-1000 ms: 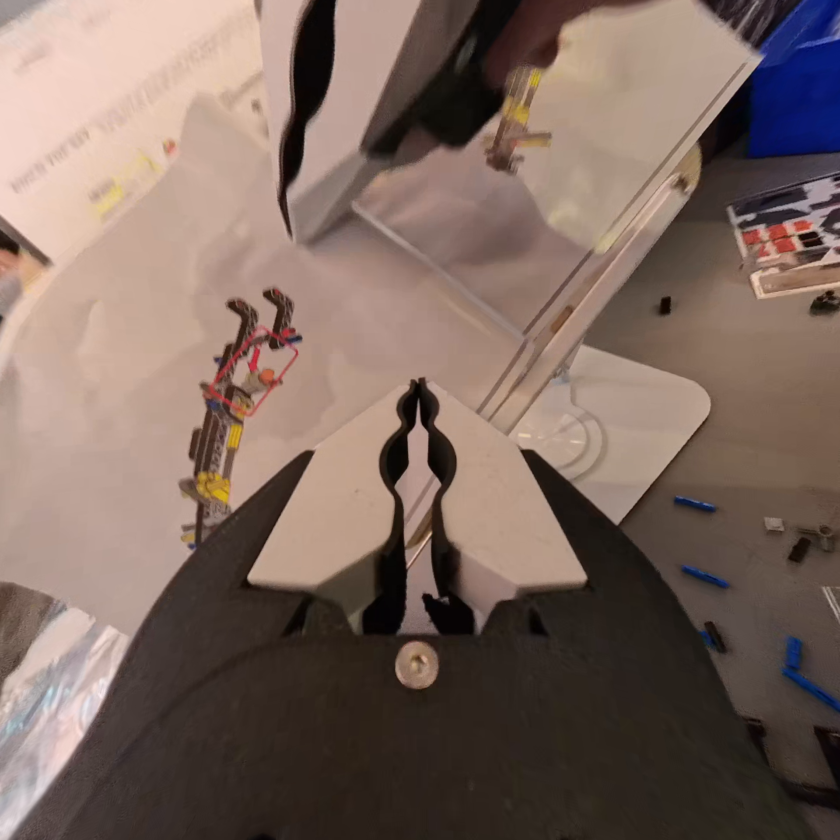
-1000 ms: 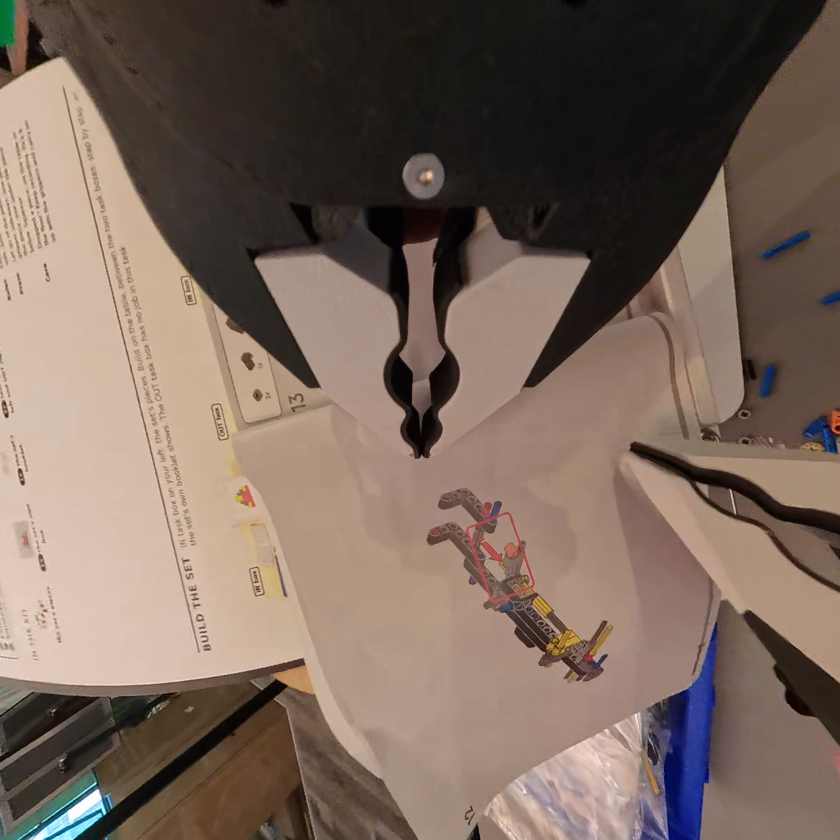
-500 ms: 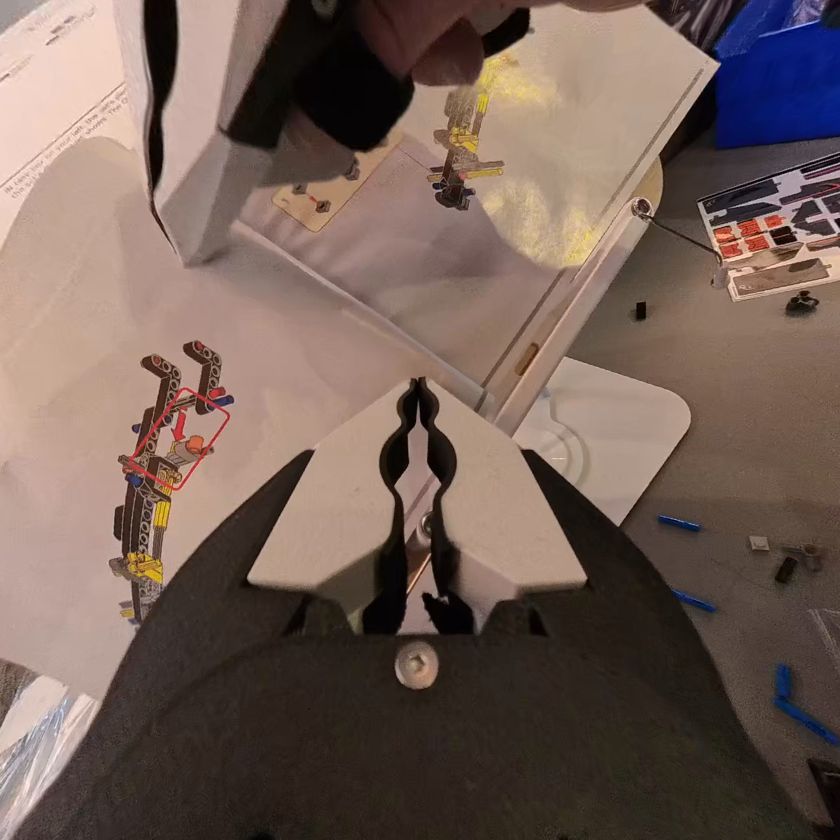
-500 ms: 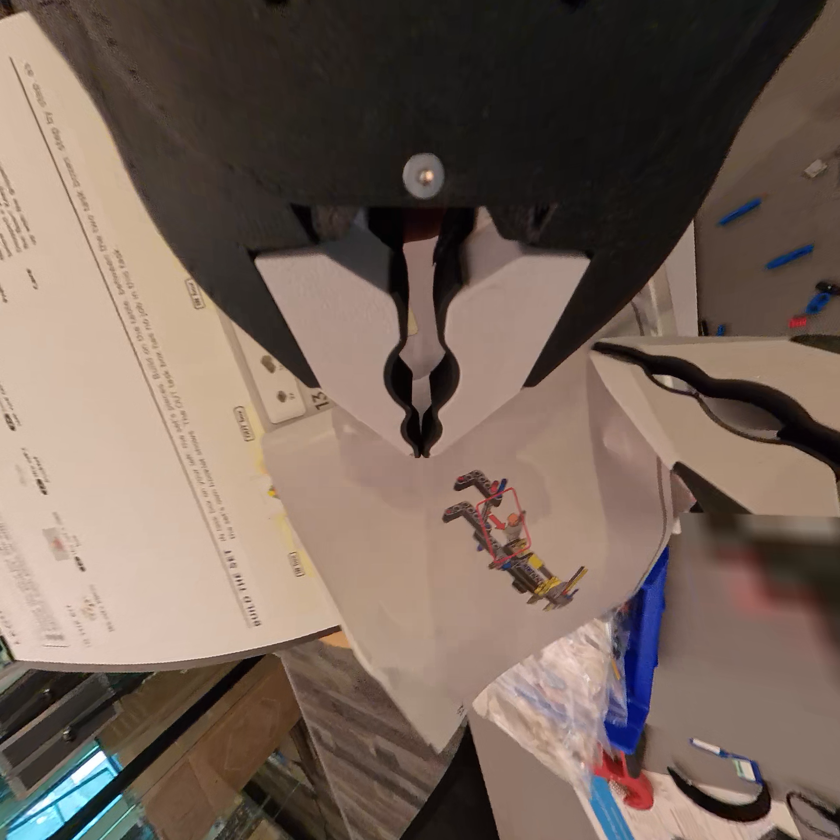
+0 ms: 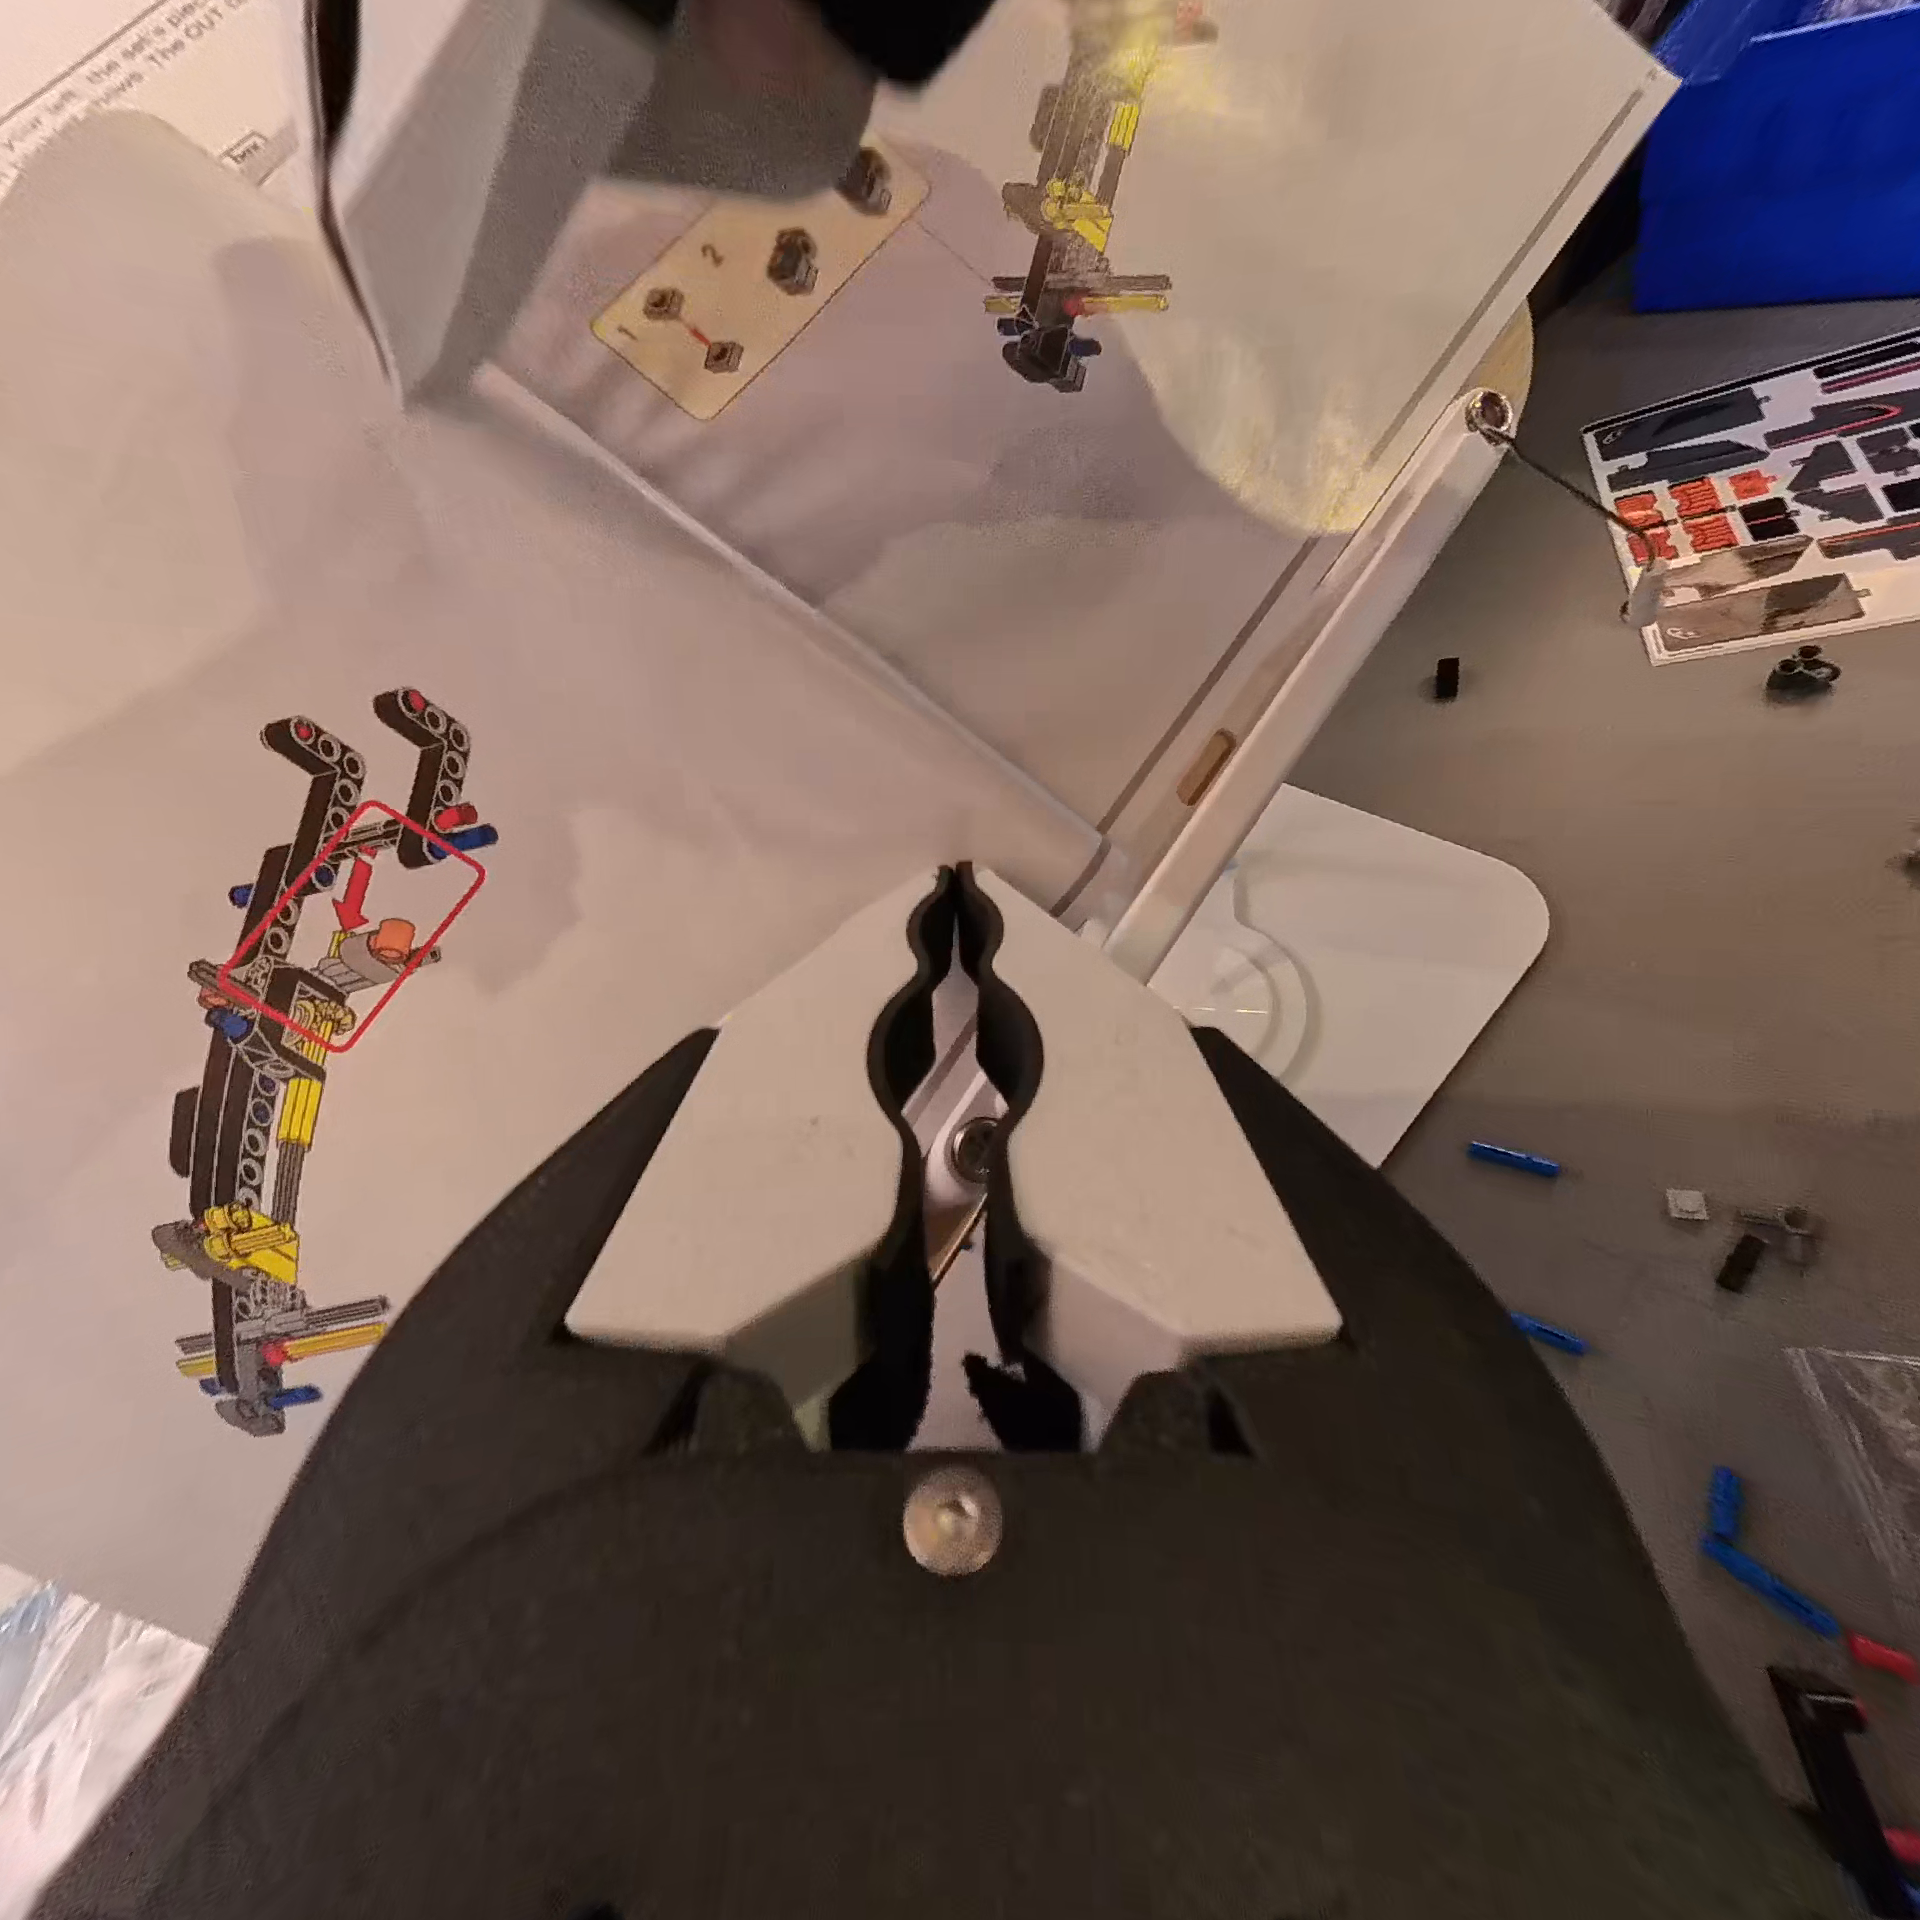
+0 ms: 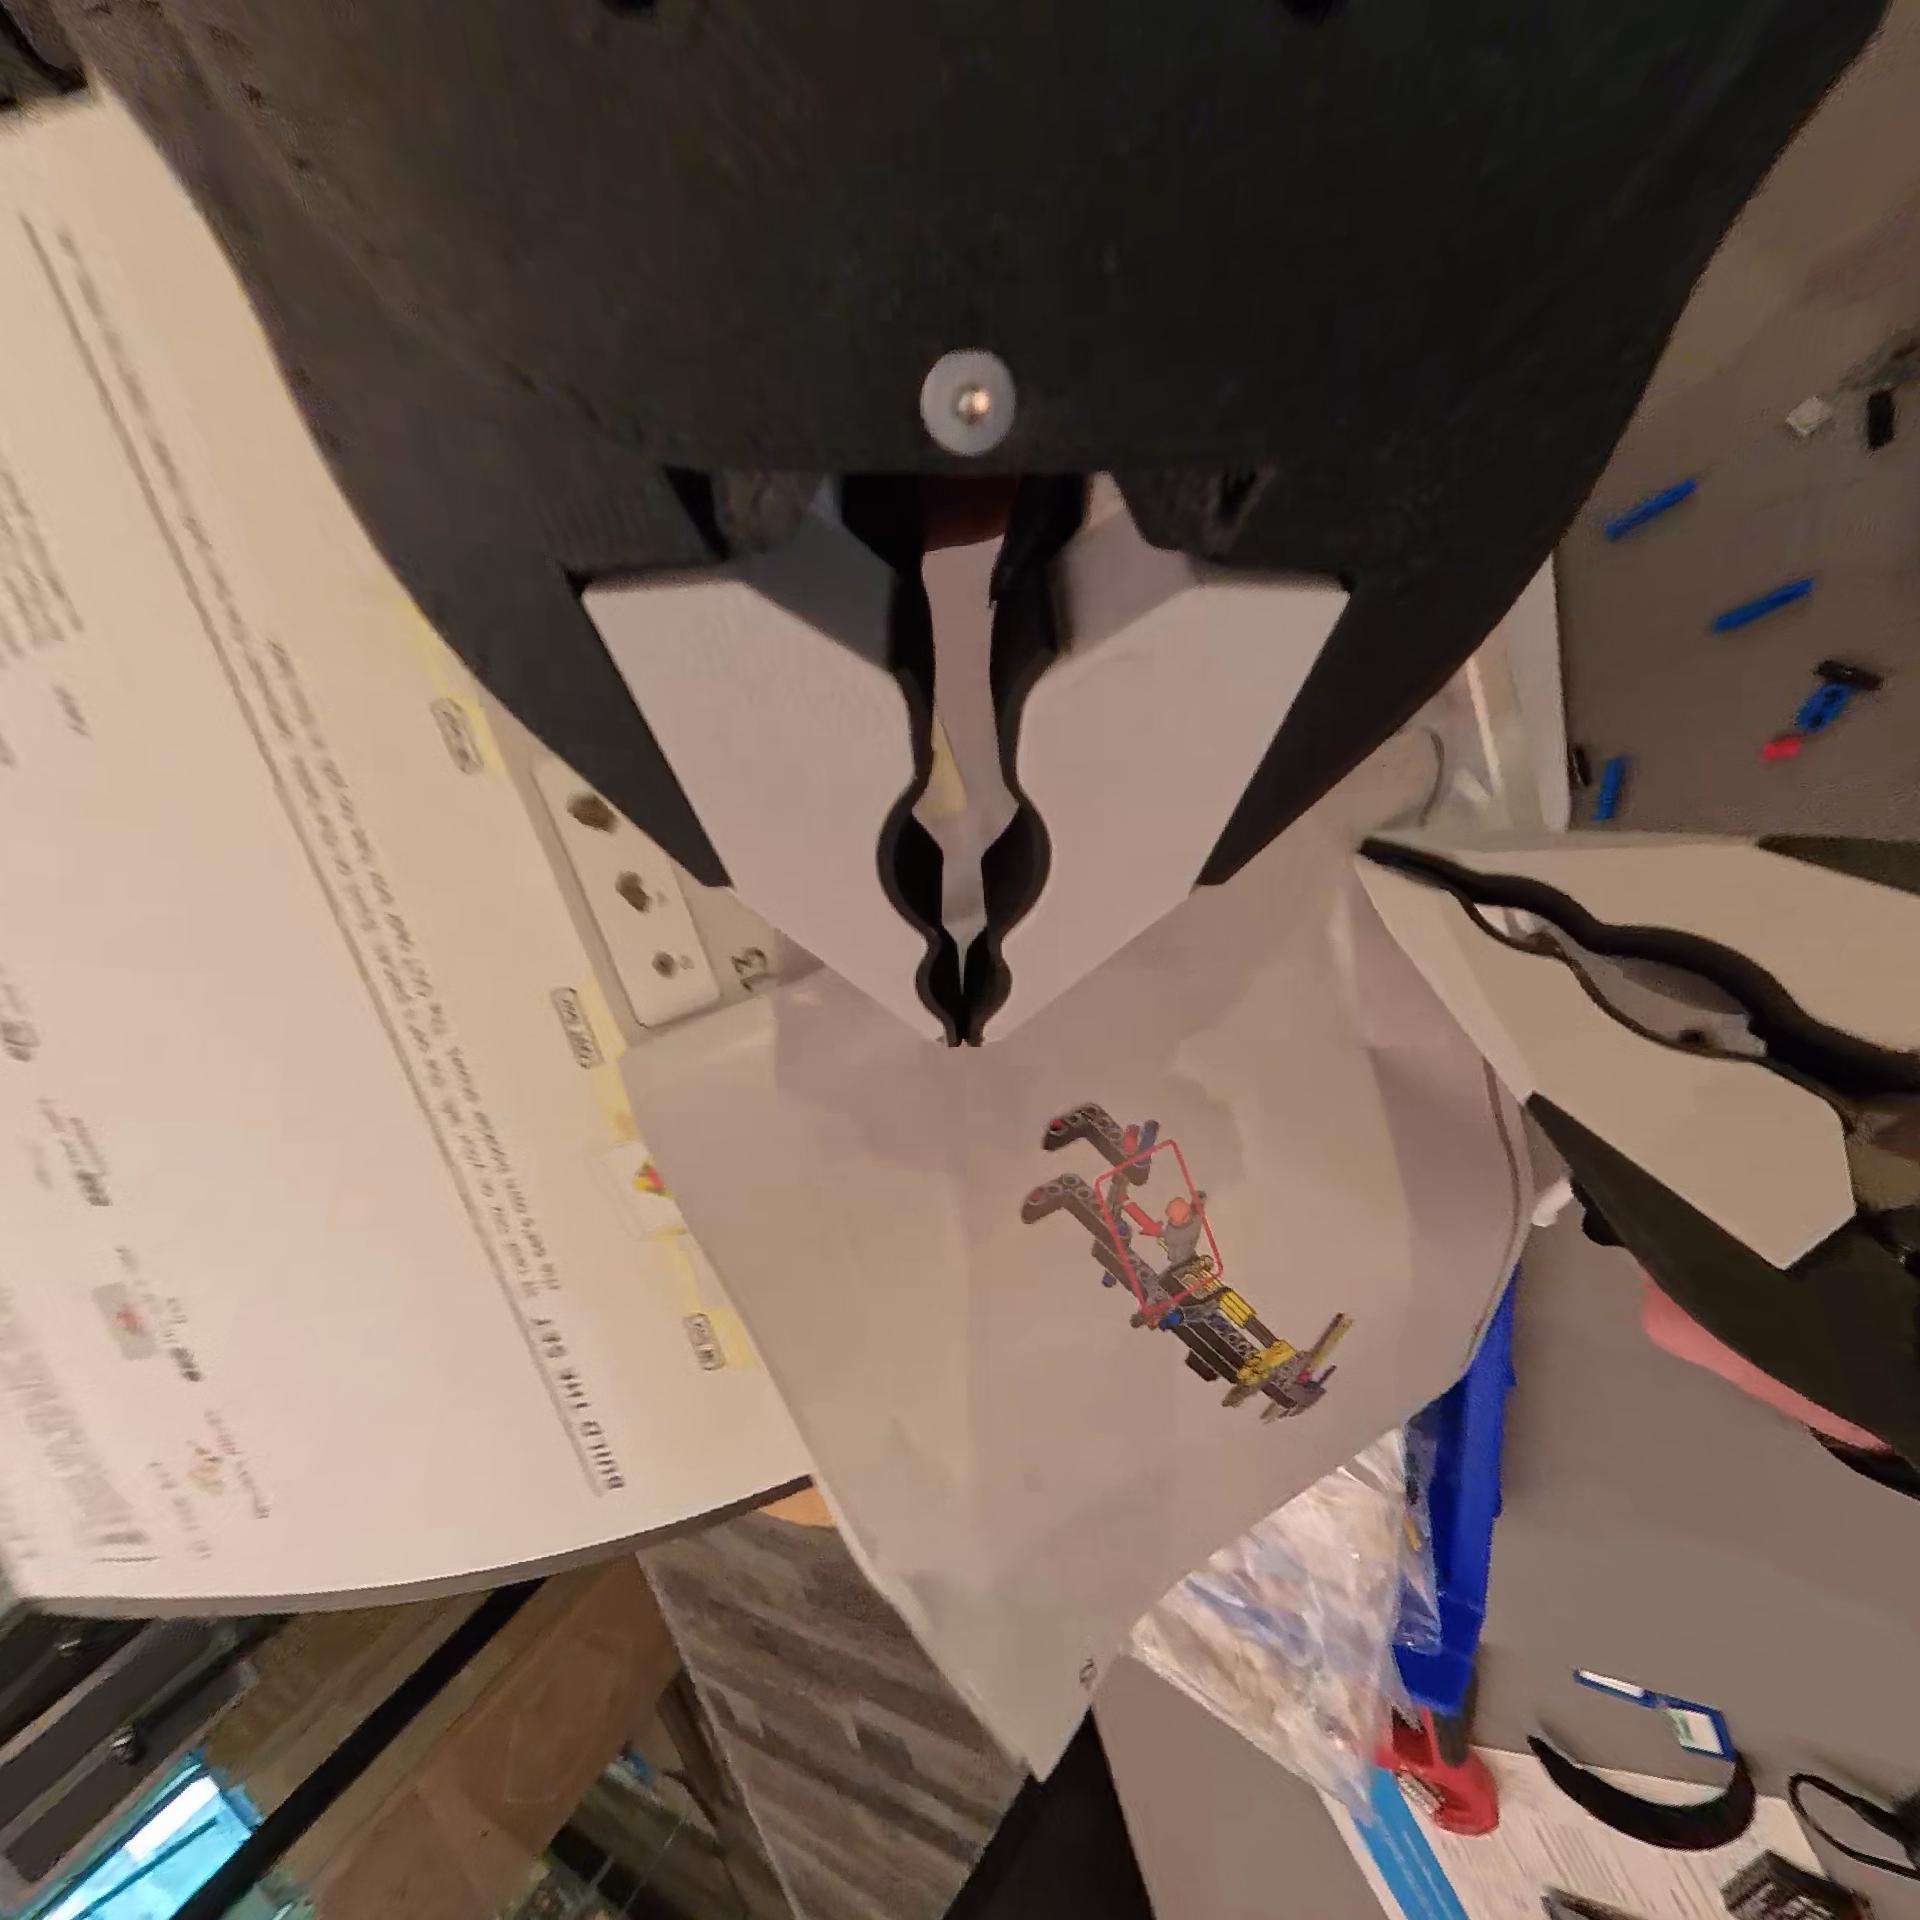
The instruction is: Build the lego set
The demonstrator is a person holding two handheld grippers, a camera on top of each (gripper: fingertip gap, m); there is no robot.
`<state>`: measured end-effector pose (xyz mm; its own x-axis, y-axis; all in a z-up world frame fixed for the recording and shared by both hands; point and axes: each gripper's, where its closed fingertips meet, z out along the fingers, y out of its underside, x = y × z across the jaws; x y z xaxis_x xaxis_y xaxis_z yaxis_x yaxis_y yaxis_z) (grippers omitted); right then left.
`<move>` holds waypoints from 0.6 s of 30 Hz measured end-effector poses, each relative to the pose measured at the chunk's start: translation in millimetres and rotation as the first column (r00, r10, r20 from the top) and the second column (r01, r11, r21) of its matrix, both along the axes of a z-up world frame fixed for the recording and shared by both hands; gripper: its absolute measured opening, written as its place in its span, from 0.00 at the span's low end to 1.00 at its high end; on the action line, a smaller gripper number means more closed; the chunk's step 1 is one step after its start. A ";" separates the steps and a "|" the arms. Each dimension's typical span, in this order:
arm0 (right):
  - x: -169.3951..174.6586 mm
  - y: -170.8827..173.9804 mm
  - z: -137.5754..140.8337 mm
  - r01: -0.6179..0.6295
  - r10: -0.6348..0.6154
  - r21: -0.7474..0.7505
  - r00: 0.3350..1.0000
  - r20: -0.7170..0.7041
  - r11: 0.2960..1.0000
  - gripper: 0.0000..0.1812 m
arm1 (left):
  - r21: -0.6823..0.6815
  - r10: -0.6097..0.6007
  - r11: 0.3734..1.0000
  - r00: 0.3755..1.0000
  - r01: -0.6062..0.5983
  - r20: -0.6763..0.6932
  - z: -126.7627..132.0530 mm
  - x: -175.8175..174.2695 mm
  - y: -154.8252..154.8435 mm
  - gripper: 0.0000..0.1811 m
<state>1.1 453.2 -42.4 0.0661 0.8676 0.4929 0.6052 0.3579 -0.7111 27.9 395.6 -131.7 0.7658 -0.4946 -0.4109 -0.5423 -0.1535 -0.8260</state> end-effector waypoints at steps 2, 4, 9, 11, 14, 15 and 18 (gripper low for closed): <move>15.8 1.7 12.4 0.023 -0.023 0.017 0.999 -0.022 1.000 0.00 | 0.002 0.000 1.000 1.000 0.000 0.003 0.6 0.0 -0.7 0.00; 34.7 6.2 22.3 0.058 -0.057 0.029 0.998 -0.036 0.998 0.00 | 0.008 0.000 1.000 1.000 0.000 0.008 2.5 0.9 -2.3 0.00; 73.1 7.7 28.5 0.111 -0.111 0.003 0.992 -0.058 0.994 0.00 | 0.033 -0.010 0.999 1.000 0.009 0.026 10.0 4.7 -10.0 0.00; 78.7 0.2 23.6 0.109 -0.109 0.001 0.993 -0.047 0.994 0.00 | 0.034 -0.012 0.999 0.999 0.011 0.032 11.9 6.2 -14.7 0.00; 79.9 -14.9 14.7 0.093 -0.092 0.013 0.995 -0.029 0.996 0.00 | 0.047 -0.017 0.999 1.000 0.015 0.027 15.7 8.4 -23.7 0.00; 80.4 -19.3 12.2 0.090 -0.090 0.017 0.996 -0.023 0.996 0.00 | 0.060 -0.018 0.998 1.000 0.017 0.024 18.8 8.4 -27.7 0.01; 80.8 -35.9 9.6 0.071 -0.070 0.016 0.997 -0.029 0.997 0.00 | 0.095 -0.021 0.995 1.000 0.020 0.016 29.2 2.5 -43.6 0.02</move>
<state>81.9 417.3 -32.8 0.1410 0.8516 0.5049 0.6092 0.3273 -0.7223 30.4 352.0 -102.5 0.7634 -0.4695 -0.4436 -0.5300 -0.0627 -0.8457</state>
